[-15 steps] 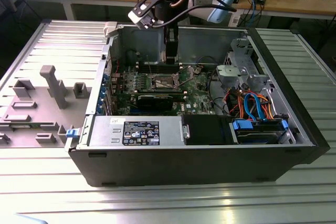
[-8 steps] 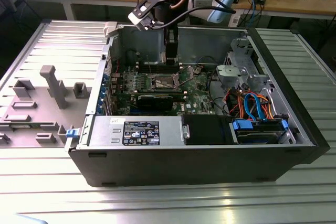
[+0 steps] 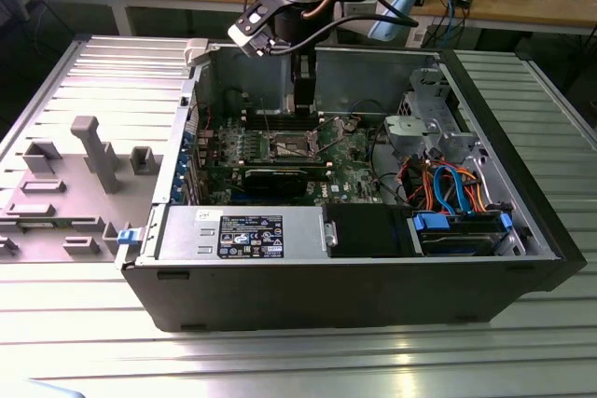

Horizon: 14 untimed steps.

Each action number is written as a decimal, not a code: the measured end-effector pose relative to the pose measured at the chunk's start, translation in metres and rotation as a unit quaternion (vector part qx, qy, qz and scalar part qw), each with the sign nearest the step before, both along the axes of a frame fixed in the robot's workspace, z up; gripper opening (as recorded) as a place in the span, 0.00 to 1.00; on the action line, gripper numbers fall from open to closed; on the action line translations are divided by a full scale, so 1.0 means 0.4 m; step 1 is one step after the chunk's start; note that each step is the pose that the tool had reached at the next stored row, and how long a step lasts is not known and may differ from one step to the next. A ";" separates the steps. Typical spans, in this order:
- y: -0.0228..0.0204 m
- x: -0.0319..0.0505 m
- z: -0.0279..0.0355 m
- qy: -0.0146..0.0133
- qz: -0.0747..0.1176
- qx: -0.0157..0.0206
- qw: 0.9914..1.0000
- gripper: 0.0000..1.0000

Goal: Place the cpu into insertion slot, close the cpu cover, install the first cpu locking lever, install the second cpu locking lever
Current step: 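Place the cpu into insertion slot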

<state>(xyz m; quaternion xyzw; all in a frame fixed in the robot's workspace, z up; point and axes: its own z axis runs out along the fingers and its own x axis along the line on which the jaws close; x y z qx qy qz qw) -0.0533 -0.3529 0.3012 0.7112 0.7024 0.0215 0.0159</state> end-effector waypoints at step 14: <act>0.000 -0.003 -0.001 0.000 0.001 0.000 1.000 0.55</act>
